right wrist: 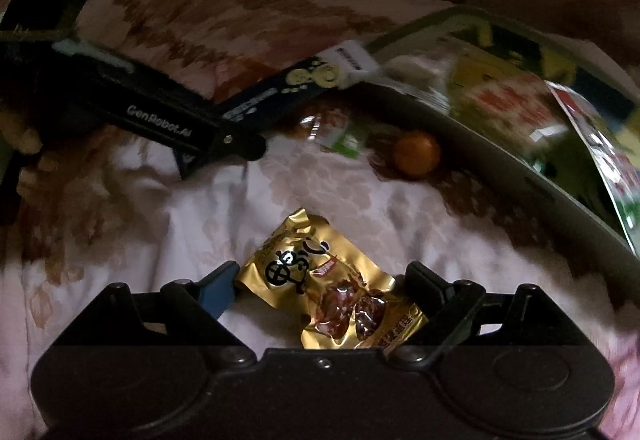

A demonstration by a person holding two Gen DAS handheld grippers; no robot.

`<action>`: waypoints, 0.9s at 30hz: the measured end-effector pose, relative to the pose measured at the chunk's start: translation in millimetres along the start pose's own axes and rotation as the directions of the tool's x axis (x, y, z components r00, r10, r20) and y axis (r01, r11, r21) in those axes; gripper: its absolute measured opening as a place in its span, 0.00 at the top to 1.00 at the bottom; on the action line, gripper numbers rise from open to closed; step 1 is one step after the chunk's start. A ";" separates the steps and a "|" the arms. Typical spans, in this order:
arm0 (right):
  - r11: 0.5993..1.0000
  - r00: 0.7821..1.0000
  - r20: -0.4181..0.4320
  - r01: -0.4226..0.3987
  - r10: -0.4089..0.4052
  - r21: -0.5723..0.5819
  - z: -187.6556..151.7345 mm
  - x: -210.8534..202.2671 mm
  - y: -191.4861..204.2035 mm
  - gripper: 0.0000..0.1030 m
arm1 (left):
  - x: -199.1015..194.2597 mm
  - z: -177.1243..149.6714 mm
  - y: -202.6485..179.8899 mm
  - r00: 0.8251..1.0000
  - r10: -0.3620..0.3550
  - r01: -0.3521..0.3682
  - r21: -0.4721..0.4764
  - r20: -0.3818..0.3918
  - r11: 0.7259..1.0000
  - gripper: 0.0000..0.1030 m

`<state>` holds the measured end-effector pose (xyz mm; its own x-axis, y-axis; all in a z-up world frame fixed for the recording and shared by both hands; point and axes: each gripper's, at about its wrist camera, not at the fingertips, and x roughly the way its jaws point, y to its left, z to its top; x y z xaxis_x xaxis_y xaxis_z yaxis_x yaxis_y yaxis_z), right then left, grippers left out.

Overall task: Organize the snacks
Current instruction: 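Grasp the black stick pack with the left tool while the right tool grasps the gold candy pack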

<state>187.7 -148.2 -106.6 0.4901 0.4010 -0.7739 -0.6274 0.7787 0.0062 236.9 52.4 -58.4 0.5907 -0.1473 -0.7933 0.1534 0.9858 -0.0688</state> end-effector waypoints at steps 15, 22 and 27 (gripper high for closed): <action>0.922 0.991 0.017 0.118 -0.133 0.370 -24.7 -24.7 1.8 0.13 | -16.4 -12.4 -9.6 1.000 -0.014 0.014 -0.009 -0.025 1.000 0.56; 0.887 0.987 0.031 0.126 -0.156 0.445 -34.4 -35.2 2.5 0.13 | -31.5 -25.7 -17.0 0.994 -0.083 0.080 -0.052 -0.064 0.995 0.56; 0.892 0.985 0.032 0.142 -0.172 0.430 -36.3 -37.9 6.0 0.14 | -34.9 -31.8 -22.1 0.994 -0.083 0.080 -0.048 -0.074 0.996 0.55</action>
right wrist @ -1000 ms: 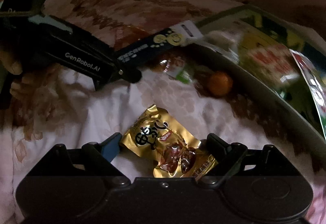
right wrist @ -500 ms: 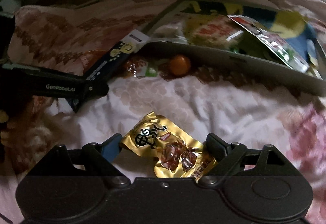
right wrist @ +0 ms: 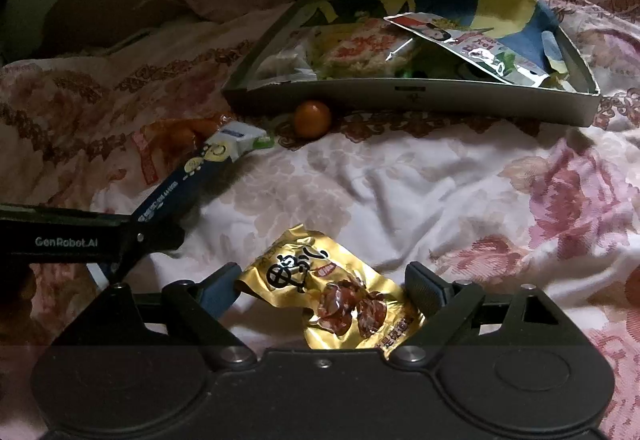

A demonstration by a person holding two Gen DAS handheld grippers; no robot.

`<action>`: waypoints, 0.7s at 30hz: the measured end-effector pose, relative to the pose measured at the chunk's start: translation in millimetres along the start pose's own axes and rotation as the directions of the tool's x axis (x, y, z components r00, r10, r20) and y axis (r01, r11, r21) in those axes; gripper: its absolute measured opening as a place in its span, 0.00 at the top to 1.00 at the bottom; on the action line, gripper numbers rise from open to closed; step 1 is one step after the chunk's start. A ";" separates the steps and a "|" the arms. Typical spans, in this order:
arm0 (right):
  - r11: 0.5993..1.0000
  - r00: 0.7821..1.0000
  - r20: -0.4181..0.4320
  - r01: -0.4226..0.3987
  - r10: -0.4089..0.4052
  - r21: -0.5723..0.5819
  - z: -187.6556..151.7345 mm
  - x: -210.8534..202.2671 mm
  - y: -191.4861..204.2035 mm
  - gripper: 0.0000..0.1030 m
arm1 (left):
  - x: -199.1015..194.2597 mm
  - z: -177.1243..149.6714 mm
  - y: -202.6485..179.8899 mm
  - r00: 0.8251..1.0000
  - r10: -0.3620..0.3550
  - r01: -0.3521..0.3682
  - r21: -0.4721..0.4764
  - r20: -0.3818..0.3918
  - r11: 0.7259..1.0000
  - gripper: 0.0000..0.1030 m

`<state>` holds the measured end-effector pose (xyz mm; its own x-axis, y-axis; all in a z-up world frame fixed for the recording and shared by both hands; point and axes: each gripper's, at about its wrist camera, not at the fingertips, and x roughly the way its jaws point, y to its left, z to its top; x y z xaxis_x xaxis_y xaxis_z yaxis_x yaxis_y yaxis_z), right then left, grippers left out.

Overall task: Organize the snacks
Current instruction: 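Grasp the black stick pack with the left tool while the right tool grasps the gold candy pack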

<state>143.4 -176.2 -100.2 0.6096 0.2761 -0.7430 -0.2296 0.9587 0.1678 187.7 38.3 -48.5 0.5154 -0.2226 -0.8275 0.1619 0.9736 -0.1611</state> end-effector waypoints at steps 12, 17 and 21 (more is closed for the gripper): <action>0.995 1.000 -0.016 -0.016 0.014 -0.099 -2.4 3.0 4.1 0.08 | 10.3 6.0 2.7 1.000 -0.017 0.017 -0.009 -0.007 1.000 0.48; 0.981 0.998 -0.038 -0.046 0.040 -0.189 -1.9 3.5 7.4 0.02 | 12.1 9.3 -3.4 1.000 -0.016 0.015 0.020 0.005 1.000 0.38; 0.946 0.995 -0.079 -0.087 0.066 -0.311 -4.0 3.5 8.3 0.02 | 15.2 10.5 -10.4 1.000 0.001 -0.002 0.064 0.015 0.998 0.35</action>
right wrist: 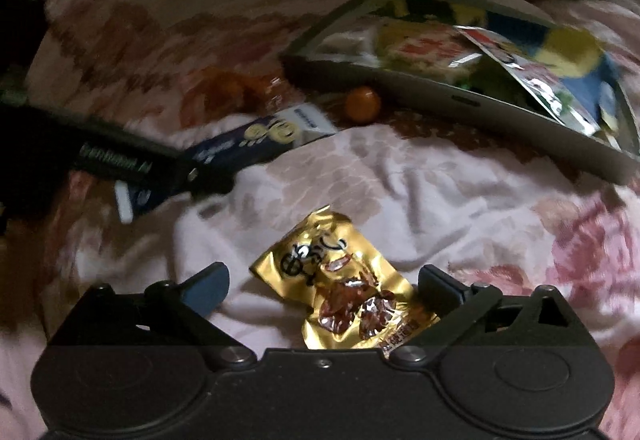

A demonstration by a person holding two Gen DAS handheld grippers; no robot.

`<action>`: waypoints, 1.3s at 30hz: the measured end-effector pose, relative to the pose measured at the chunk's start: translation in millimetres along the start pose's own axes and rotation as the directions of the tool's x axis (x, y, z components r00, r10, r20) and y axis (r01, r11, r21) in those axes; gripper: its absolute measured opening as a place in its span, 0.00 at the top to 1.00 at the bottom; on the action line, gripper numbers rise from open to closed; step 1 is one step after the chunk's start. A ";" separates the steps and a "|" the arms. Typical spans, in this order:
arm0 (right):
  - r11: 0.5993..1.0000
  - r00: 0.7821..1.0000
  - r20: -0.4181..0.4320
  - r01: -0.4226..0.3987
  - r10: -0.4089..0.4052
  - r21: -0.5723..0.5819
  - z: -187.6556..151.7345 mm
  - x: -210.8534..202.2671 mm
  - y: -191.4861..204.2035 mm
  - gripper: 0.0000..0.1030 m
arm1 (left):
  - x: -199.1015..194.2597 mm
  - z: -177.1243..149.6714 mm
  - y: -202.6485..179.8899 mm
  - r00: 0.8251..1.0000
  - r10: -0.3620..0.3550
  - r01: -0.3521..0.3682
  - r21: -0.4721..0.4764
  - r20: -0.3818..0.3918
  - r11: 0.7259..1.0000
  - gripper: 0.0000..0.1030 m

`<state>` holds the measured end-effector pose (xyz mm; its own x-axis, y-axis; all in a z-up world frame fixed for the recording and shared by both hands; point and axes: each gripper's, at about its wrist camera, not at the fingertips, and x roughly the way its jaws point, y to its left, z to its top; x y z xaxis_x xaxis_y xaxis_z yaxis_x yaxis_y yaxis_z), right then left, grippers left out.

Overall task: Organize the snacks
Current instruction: 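Grasp the black stick pack with the left tool while the right tool grasps the gold candy pack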

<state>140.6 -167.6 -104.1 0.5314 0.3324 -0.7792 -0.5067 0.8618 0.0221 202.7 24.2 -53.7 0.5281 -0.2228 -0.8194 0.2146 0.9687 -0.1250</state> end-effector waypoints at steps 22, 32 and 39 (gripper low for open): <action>0.999 0.999 0.022 0.040 -0.041 0.014 1.4 3.1 -1.3 0.37 | 9.3 -4.2 -23.0 0.998 0.063 -0.065 0.188 0.015 0.980 0.49; 0.991 0.995 0.068 0.063 -0.072 0.121 -0.1 -7.9 -0.2 0.56 | -0.7 -7.6 -17.5 1.000 -0.015 0.017 0.117 -0.013 0.993 0.62; 0.977 0.996 0.073 0.043 -0.059 0.209 -4.1 -13.2 -6.3 0.62 | -7.7 -12.9 -10.6 0.992 -0.115 0.115 0.008 -0.052 0.993 0.63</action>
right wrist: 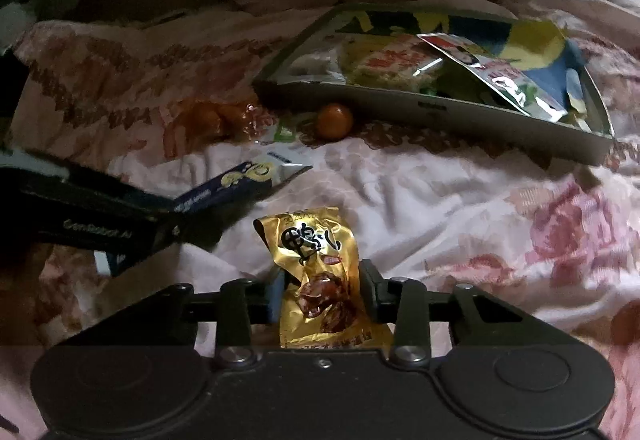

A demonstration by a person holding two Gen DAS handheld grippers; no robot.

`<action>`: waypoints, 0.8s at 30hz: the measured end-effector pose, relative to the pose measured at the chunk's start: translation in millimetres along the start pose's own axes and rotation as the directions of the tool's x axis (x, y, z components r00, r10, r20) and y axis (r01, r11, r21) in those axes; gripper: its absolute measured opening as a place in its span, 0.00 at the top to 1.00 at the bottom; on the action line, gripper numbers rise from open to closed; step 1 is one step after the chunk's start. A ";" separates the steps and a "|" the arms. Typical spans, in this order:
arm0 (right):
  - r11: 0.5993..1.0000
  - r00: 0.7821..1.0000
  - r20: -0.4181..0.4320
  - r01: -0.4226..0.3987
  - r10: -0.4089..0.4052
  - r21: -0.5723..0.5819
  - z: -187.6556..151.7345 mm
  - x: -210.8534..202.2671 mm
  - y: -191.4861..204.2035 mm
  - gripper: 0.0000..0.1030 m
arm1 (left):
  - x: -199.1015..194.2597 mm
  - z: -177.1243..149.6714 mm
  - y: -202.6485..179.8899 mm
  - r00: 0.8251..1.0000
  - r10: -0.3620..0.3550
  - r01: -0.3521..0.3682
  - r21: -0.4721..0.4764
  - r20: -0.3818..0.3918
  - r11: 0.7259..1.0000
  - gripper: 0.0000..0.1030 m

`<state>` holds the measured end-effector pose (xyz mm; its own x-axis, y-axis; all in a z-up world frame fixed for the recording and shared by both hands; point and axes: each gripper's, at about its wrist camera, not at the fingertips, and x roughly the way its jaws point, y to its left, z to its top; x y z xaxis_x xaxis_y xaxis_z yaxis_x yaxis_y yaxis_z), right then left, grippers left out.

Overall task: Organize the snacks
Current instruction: 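Grasp the black stick pack with the left tool while the right tool grasps the gold candy pack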

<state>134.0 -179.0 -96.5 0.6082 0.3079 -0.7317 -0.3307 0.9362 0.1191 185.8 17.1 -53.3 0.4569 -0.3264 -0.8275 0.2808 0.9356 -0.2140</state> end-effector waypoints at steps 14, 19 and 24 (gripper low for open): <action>0.991 0.999 0.031 0.012 -0.016 0.135 -3.1 -3.6 -13.8 0.68 | -0.4 -3.3 0.0 0.994 -0.104 0.106 -0.105 0.025 0.989 0.63; 0.988 0.999 0.032 0.019 -0.024 0.152 -3.7 -0.3 -15.5 0.61 | 2.2 -3.9 -1.9 0.993 -0.115 0.118 -0.108 0.027 0.987 0.63; 0.987 0.998 0.036 0.038 -0.044 0.153 -4.0 0.8 -15.9 0.57 | 3.7 -3.4 -2.2 0.992 -0.123 0.125 -0.113 0.024 0.986 0.63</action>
<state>136.9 -194.3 -101.6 0.6473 0.2726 -0.7118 -0.1930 0.9620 0.1930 183.9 14.2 -57.7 0.4390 -0.4426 -0.7819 0.2387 0.8964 -0.3734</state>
